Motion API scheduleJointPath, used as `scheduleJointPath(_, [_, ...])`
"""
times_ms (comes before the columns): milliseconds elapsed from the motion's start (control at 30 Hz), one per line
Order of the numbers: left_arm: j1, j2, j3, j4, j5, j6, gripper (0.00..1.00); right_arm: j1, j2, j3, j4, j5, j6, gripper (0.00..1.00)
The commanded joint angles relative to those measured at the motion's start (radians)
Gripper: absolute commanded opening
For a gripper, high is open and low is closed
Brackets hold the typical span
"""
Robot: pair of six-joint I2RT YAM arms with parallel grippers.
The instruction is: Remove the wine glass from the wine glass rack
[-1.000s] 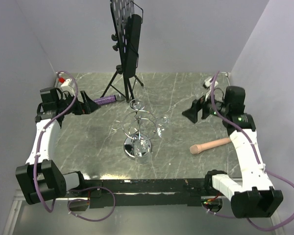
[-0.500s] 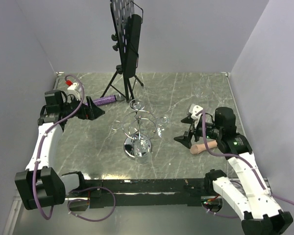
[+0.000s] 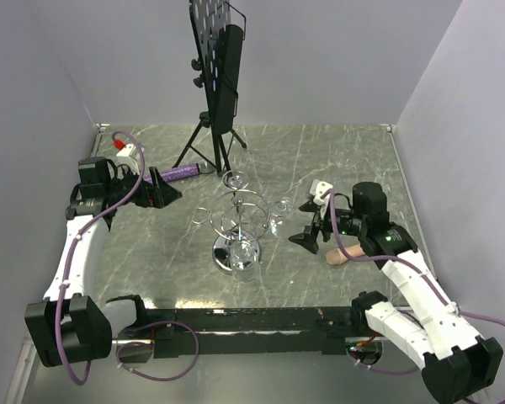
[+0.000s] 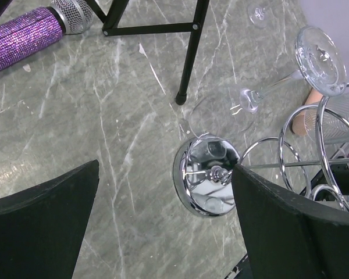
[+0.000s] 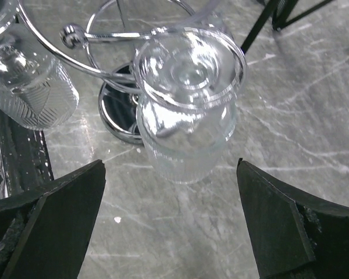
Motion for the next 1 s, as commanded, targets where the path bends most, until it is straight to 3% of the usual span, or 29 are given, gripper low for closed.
scheduleJointPath(0, [-0.004,-0.017,0.01,0.026,0.001,-0.017,1.0,0.045,0.034,-0.003,0.11,-0.002,0.009,1.0])
scheduleJointPath(733, [-0.002,-0.013,0.023,0.041,-0.003,-0.02,1.0,0.102,0.192,-0.033,0.322,0.015,0.081,0.99])
scheduleJointPath(967, [-0.001,-0.02,0.023,0.036,-0.005,-0.014,1.0,0.113,0.207,-0.046,0.363,0.039,0.11,0.91])
